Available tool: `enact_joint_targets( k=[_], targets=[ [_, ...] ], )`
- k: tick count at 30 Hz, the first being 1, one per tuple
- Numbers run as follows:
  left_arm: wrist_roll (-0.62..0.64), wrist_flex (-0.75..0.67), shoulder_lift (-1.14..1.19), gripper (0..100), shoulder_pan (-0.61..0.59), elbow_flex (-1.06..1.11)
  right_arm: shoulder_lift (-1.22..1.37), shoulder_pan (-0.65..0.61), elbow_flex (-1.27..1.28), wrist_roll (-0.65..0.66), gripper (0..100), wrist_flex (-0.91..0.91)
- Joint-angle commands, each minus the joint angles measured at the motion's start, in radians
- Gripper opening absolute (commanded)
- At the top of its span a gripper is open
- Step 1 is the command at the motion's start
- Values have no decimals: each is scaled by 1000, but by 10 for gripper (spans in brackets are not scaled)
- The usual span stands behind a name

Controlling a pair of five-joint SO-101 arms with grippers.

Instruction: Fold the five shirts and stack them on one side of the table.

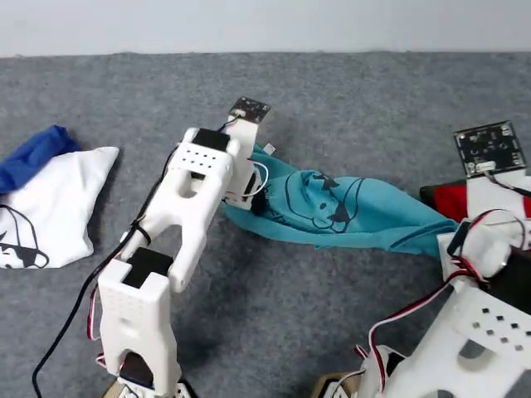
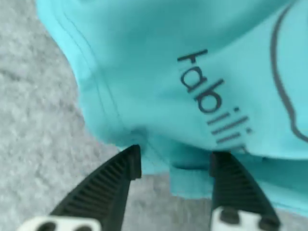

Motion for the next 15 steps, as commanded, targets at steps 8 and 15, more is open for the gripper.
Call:
enact_joint_targets(
  k=[8, 15],
  targets=[
    [-35, 264, -9, 236, 138, -166, -19, 13, 69, 11, 10, 38],
    [-78, 330, -9, 235, 172, -180, -12, 18, 78, 11, 10, 16]
  ],
)
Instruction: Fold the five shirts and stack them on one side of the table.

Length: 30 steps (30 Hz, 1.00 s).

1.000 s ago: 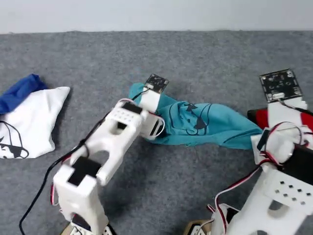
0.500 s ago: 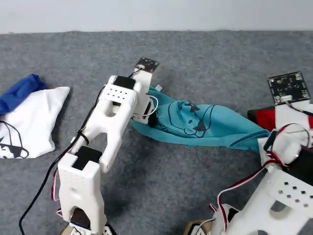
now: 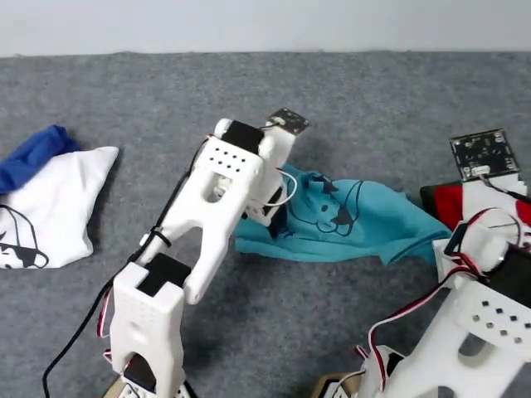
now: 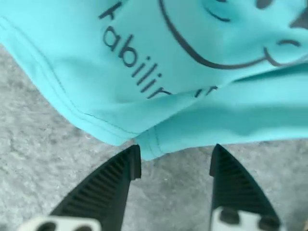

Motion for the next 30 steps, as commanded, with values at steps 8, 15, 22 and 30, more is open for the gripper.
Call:
enact_joint_targets(
  k=[8, 15, 22, 30],
  targets=[
    [-75, 25, -9, 235, 25, 56, -15, 105, -2, 78, 10, -4],
    [-107, 21, -6, 235, 31, 173, -19, 136, -3, 94, 10, -4],
    [-114, -28, 2, 235, 81, 179, -19, 136, -3, 95, 10, -5],
    [-117, -229, 3, 235, 63, 249, -21, 136, -3, 95, 10, -1]
  ],
)
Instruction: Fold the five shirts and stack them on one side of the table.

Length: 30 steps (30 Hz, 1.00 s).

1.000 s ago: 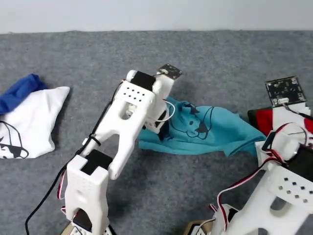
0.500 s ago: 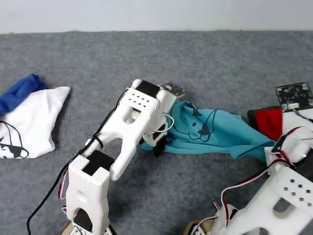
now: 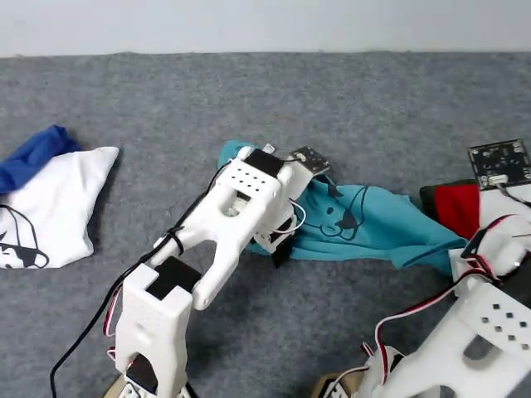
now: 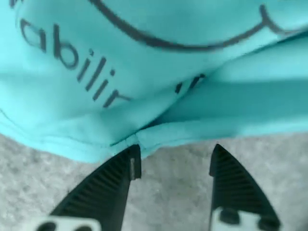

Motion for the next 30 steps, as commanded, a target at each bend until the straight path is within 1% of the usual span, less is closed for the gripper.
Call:
enact_joint_targets(
  k=[1, 4, 6, 10, 14, 18, 20, 25, 28, 30],
  targets=[
    [-15, -72, -6, 235, -12, 28, -21, 13, -11, 11, 10, 1],
    [-37, -110, -6, 235, -25, 84, -21, 13, -11, 11, 10, -2],
    [-57, -137, -6, 214, -25, 117, -21, 10, -11, 11, 10, -1],
    [-58, -242, -6, 111, -28, 150, -21, 8, -9, 6, 10, 5],
    [-63, -304, -6, 18, -20, 150, -21, 8, -6, 5, 10, 8],
    [-63, -302, -18, 13, -28, 148, -21, 8, -5, 5, 10, 8],
    [-63, -253, -29, 13, -28, 128, -21, 8, -5, 3, 10, 8],
    [-63, 5, -130, 13, -25, -10, -21, 1, -5, -3, 10, 5],
    [-69, 133, -218, 13, -41, -90, -21, -51, -5, -69, 10, 7],
    [-120, 186, -281, 13, -61, -124, -21, -125, -5, -126, 10, 4]
  ],
)
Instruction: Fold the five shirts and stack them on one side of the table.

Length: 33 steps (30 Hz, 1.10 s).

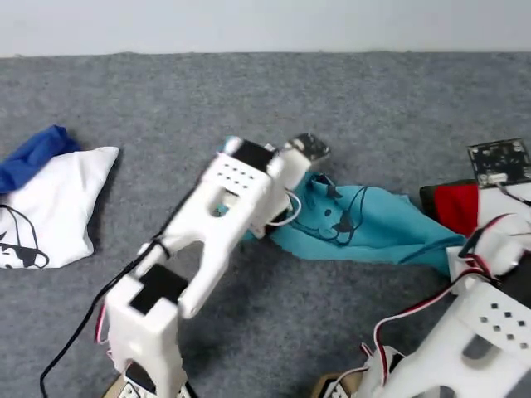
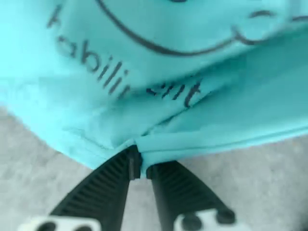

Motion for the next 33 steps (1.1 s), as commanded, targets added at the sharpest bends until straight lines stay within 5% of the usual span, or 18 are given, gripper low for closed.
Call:
enact_joint_targets(
  k=[1, 10, 20, 33],
  targets=[
    [-80, 97, -157, 13, -41, -88, -21, -124, -5, -98, 10, -2],
    [-112, 95, -485, 13, -210, -91, -21, -441, -18, -262, 10, -275],
    [-112, 94, -710, 13, -331, -96, -21, -456, -365, -264, 10, -429],
    [-109, 14, -1172, 13, -336, -97, -22, -455, -882, -328, 10, -232]
  ],
)
